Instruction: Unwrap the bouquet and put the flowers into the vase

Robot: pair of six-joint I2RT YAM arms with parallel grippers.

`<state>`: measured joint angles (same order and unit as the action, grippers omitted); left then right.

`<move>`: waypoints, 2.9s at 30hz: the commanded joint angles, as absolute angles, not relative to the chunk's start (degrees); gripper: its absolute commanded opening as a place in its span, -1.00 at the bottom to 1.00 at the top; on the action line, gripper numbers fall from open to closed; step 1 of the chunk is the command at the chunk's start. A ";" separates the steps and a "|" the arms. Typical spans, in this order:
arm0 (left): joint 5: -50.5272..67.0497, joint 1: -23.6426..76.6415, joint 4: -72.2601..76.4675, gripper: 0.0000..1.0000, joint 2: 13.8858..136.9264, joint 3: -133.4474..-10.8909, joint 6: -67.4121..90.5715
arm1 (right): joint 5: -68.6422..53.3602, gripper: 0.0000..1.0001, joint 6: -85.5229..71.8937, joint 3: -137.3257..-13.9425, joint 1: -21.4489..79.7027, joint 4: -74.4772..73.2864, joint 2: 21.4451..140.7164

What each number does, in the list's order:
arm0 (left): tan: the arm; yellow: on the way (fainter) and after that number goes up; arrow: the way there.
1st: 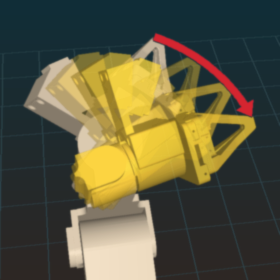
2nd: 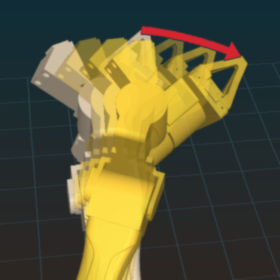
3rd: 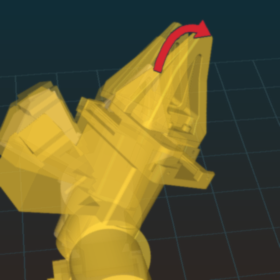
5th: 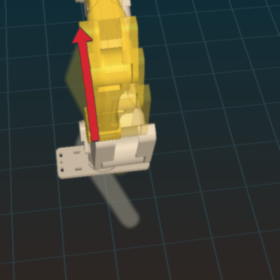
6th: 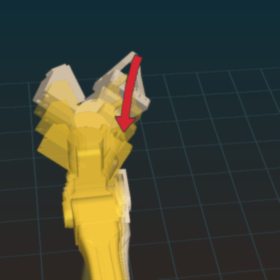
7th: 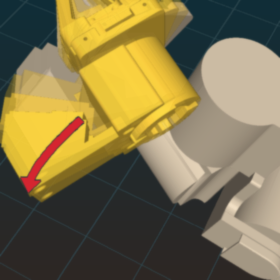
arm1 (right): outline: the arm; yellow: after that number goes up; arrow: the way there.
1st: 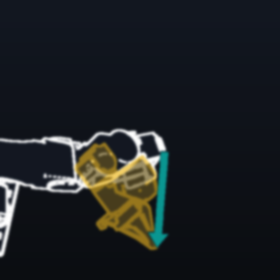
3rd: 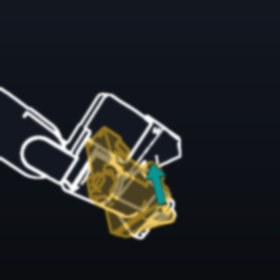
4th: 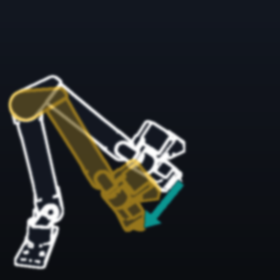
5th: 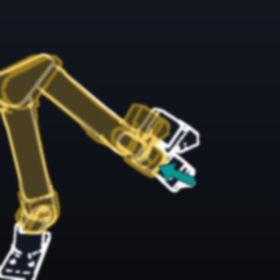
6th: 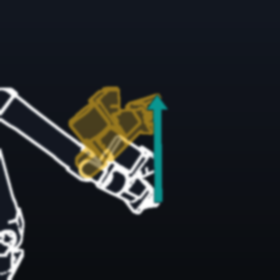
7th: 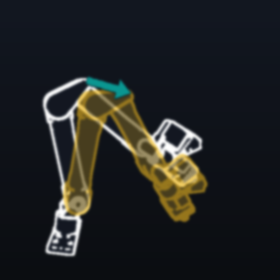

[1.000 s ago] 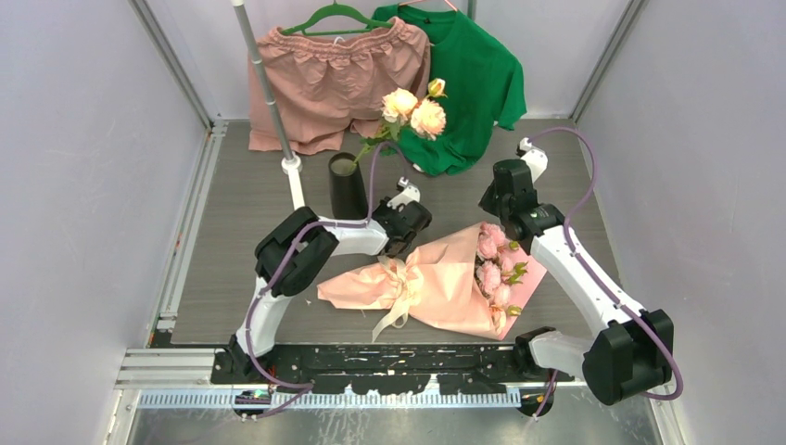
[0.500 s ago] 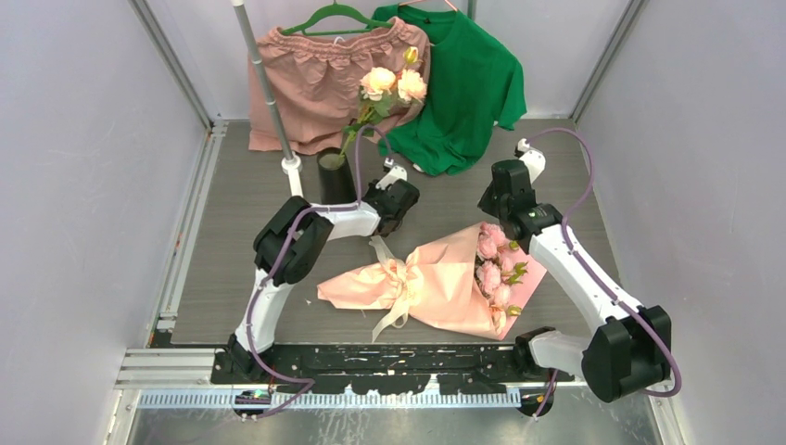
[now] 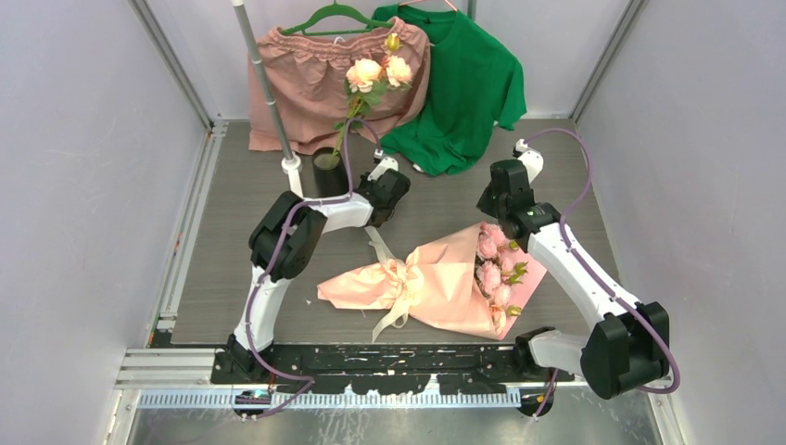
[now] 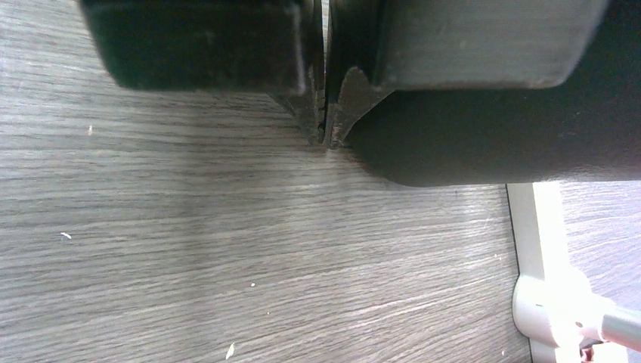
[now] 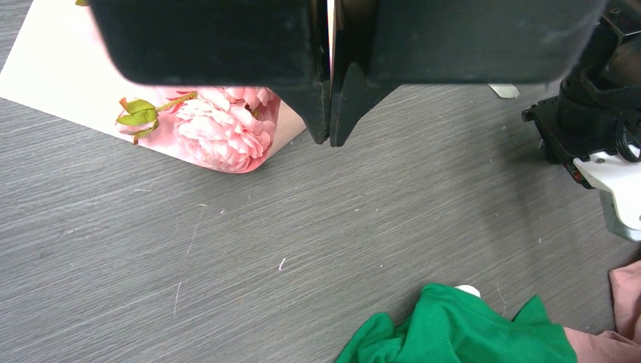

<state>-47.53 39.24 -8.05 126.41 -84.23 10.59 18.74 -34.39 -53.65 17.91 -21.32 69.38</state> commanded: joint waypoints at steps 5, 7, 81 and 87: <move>-40.71 36.77 -16.71 -1.00 127.43 -87.43 14.39 | 18.82 -0.99 -34.81 -53.96 17.93 -19.20 68.80; -39.79 36.16 -17.80 -1.00 127.29 -87.89 15.17 | 18.86 -0.99 -34.80 -53.96 17.89 -19.17 68.97; -32.52 50.71 -27.16 0.99 107.68 -75.77 19.39 | 36.88 0.32 -53.68 -53.91 66.89 -38.28 63.08; -31.41 49.80 -29.56 0.99 108.28 -77.35 21.18 | 41.68 0.29 -65.98 -53.23 75.51 -43.77 70.84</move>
